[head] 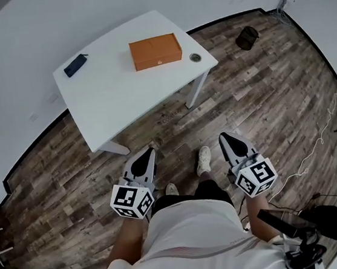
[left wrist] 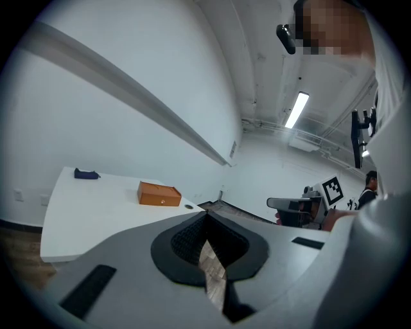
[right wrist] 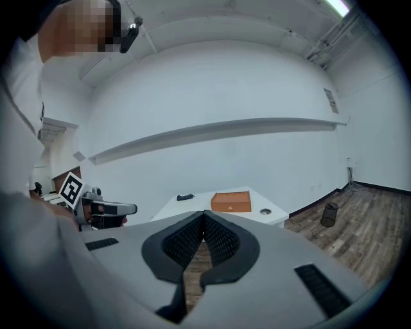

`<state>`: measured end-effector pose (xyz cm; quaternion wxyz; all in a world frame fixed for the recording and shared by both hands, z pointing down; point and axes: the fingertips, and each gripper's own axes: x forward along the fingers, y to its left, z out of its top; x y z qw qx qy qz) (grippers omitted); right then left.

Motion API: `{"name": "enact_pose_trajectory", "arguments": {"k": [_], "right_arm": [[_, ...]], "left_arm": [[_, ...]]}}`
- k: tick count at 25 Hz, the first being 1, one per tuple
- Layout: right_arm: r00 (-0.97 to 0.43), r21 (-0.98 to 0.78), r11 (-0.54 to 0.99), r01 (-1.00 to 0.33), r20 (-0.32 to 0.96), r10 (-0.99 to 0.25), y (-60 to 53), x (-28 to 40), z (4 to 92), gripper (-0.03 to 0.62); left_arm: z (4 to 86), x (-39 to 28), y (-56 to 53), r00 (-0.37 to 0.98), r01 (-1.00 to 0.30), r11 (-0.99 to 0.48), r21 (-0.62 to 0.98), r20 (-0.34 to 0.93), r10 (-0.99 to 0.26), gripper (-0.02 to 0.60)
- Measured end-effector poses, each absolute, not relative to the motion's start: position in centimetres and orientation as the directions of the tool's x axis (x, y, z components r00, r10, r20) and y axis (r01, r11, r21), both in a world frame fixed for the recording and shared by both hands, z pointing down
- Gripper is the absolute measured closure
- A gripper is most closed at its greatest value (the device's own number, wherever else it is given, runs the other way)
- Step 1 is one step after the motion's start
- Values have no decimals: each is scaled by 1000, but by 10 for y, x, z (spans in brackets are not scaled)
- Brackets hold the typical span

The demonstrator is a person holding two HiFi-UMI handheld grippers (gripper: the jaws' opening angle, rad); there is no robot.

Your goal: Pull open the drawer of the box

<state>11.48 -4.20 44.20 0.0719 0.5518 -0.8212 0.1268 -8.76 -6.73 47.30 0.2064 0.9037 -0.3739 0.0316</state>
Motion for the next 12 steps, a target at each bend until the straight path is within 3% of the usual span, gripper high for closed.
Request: {"name": "enact_pose_trajectory", "arguments": {"k": [12], "right_arm": [[-526,-139,507,-851,206,-826,-176,158,431,595]], "left_arm": [[454,-52,-174,586,-795,-510,327,202,-785,571]]}}
